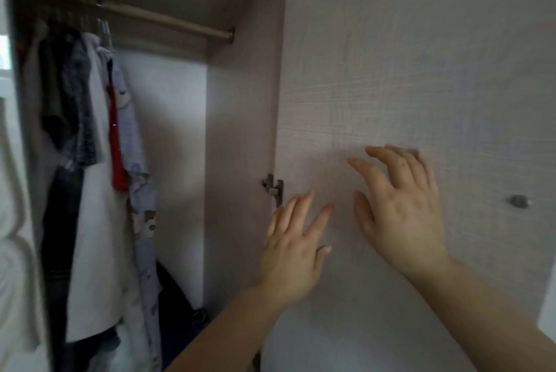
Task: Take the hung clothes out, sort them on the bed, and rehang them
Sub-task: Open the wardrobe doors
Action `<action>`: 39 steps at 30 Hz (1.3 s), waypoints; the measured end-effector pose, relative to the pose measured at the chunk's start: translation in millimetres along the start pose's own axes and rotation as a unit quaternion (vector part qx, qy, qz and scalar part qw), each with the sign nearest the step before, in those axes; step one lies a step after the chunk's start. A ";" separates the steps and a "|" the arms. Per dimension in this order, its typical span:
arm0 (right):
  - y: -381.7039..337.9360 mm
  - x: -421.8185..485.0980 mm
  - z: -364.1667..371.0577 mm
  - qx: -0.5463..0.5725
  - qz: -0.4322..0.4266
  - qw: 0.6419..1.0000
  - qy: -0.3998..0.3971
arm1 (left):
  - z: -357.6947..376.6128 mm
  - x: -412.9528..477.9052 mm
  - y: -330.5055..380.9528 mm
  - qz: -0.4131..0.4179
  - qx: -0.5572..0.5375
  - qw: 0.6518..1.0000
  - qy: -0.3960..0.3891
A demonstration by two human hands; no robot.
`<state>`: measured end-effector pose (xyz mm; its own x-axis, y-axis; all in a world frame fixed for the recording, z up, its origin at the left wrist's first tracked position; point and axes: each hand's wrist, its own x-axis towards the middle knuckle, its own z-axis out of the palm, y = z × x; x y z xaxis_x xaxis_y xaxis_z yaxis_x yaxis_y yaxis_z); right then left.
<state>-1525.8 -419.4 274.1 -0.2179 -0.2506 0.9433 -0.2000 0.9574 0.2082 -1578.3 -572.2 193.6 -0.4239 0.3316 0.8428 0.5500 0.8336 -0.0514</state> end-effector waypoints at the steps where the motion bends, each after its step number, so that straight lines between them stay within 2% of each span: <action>1: -10.8 -0.1 7.4 0.040 0.006 0.999 -0.006 | -8.5 -7.2 -11.6 -0.016 0.028 0.999 -0.012; 8: -111.4 4.4 58.5 0.265 0.028 0.962 -0.061 | -87.5 -69.7 -97.0 -0.078 0.202 0.976 -0.038; 10: -148.3 9.7 68.2 0.319 0.028 0.945 -0.064 | -112.9 -88.7 -122.1 -0.092 0.259 0.959 -0.062; 14: -218.4 28.4 78.8 0.416 0.038 0.901 -0.119 | -157.5 -119.2 -172.9 -0.104 0.357 0.924 -0.092; 17: -265.7 49.8 85.2 0.493 0.039 0.857 -0.142 | -186.7 -131.8 -209.9 -0.077 0.410 0.904 -0.095; 19: -293.3 64.8 89.6 0.522 0.052 0.838 -0.153 | -201.7 -136.1 -231.1 -0.021 0.442 0.892 -0.092; 21: -315.5 78.2 91.5 0.539 0.063 0.825 -0.160 | -212.5 -134.6 -245.8 0.022 0.446 0.890 -0.090; 25: -344.8 106.5 97.7 0.582 0.066 0.788 -0.188 | -222.9 -123.4 -259.3 0.042 0.456 0.885 -0.086; 27: -354.5 123.8 101.8 0.618 0.063 0.757 -0.204 | -225.6 -121.6 -262.8 0.051 0.463 0.880 -0.087; 30: -363.3 147.9 101.6 0.689 0.052 0.700 -0.183 | -228.1 -124.9 -265.2 0.043 0.463 0.880 -0.095; 35: -362.5 159.3 93.4 0.820 0.135 0.510 -0.220 | -227.1 -124.4 -258.7 0.018 0.510 0.853 -0.115; 37: -356.3 158.7 92.5 0.842 0.150 0.458 -0.243 | -227.9 -125.1 -253.0 0.012 0.524 0.843 -0.122; 39: -348.3 157.7 90.9 0.852 0.139 0.429 -0.265 | -230.1 -128.7 -246.8 0.008 0.524 0.843 -0.120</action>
<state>-1577.4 -805.4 326.8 -0.5557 -0.5911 0.5846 -0.4050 -0.4216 -0.8113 -1493.9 -922.3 221.0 -0.6244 0.3225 0.7114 -0.3276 0.7187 -0.6133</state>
